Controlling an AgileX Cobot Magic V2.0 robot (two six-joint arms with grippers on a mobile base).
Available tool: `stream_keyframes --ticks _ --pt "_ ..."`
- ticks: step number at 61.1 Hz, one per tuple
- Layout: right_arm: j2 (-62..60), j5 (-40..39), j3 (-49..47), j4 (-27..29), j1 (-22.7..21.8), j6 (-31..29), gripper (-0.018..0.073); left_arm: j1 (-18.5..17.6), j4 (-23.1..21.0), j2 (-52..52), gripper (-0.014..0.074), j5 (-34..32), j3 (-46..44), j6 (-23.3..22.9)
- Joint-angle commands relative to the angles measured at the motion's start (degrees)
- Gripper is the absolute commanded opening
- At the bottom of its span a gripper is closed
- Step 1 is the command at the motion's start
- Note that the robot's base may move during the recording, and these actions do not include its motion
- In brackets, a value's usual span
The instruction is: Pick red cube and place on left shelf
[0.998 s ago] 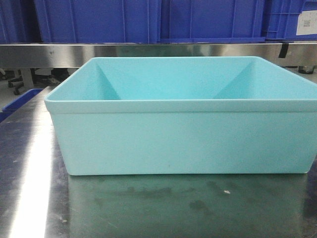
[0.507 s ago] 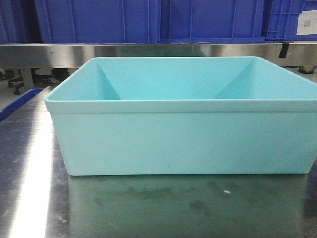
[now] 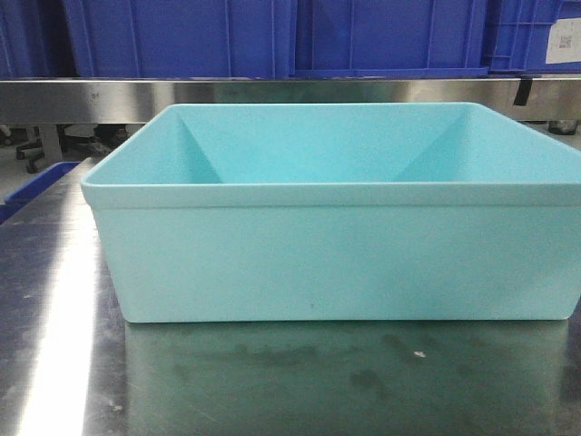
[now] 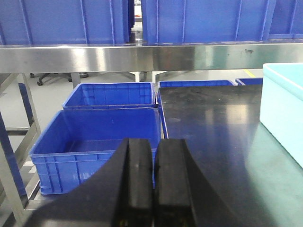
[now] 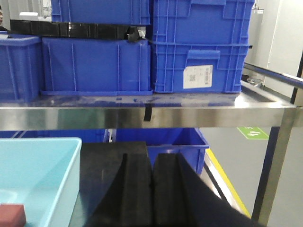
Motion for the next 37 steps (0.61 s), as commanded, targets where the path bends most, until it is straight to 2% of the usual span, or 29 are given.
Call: stream_keyframes --ticks 1,10,18,25,37 --pt "5.69 -2.43 -7.84 -0.93 -0.01 -0.34 0.0047 0.03 -0.29 -0.94 0.0101 -4.94 1.32 -0.05" --pt "12.68 2.04 -17.69 -0.88 4.32 -0.34 0.0047 0.03 -0.29 -0.94 0.0101 -4.94 1.32 -0.05" --pt "20.18 9.37 -26.99 -0.87 11.42 -0.34 0.0047 0.03 -0.29 -0.94 0.0101 -4.94 1.32 -0.05" --pt "29.25 17.35 -36.26 -0.59 19.48 -0.34 0.0048 0.03 -0.29 -0.94 0.0101 -4.94 1.32 -0.05" --pt "44.63 23.42 -47.07 -0.48 30.77 -0.34 0.0050 0.03 -0.29 -0.94 0.0101 -4.94 1.32 -0.05"
